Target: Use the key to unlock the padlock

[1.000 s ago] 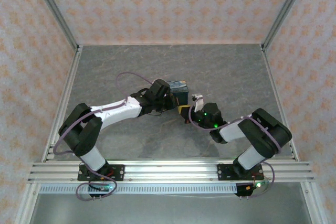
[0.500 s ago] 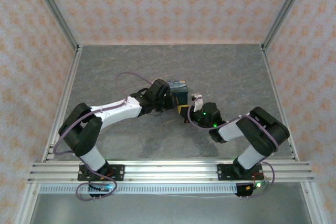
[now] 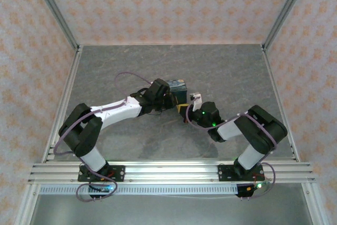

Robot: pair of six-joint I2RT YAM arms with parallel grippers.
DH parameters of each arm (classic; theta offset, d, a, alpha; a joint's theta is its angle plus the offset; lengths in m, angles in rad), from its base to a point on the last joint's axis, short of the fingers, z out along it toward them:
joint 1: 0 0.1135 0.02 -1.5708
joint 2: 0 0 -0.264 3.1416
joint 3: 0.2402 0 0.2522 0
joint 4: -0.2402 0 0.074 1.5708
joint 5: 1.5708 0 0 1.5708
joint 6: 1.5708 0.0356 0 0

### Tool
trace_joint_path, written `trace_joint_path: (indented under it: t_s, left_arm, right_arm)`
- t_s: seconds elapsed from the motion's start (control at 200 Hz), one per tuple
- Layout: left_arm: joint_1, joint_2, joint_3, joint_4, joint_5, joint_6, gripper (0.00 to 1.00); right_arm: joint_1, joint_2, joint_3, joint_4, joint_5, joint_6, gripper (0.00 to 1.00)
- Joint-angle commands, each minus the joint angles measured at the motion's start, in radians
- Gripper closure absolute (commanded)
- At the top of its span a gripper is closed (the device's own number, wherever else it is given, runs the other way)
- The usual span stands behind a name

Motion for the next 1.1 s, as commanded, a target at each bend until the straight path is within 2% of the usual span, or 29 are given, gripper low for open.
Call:
trace_joint_path:
  t_s: [0.0, 1.096]
  left_arm:
    - [-0.009, -0.032, 0.027, 0.027, 0.028, 0.004, 0.74]
    - [-0.009, -0.01, 0.032, 0.029, 0.036, 0.002, 0.74]
  right_arm:
    - [0.002, 0.022, 0.043, 0.019, 0.028, -0.032, 1.0]
    - [0.002, 0.088, 0.146, 0.05, -0.009, -0.008, 1.0]
